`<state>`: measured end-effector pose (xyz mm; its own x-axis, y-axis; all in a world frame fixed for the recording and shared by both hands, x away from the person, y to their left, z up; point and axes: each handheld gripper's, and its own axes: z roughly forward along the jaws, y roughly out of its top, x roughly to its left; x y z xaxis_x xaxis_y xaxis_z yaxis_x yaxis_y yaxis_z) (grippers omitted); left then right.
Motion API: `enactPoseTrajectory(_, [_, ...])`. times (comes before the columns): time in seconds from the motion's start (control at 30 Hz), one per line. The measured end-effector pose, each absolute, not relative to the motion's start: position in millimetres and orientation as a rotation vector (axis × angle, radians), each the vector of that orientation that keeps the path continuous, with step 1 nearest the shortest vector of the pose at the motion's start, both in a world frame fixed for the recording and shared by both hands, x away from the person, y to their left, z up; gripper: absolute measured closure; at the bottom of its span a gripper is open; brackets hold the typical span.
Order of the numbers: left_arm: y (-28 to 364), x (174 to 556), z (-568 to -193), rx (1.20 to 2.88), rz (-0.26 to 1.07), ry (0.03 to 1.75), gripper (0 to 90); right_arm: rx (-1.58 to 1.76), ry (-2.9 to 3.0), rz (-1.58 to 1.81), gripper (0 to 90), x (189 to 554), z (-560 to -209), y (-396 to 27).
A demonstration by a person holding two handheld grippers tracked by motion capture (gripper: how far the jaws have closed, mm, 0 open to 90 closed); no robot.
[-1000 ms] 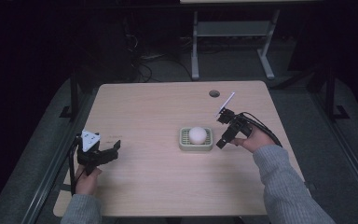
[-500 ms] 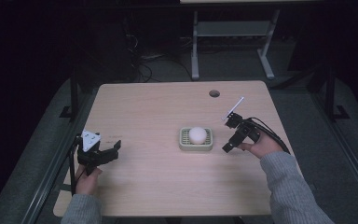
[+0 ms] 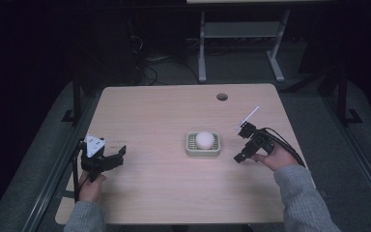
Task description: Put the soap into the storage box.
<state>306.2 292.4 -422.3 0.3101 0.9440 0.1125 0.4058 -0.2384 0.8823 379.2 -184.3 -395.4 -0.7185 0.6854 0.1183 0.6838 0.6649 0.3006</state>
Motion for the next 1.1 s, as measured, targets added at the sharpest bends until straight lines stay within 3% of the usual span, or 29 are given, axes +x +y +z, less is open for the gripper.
enactPoseTrajectory(1.1, [291,307,-424,1.803,0.864,1.205,14.8,1.256,2.824,0.58,23.8,343,-420,-218])
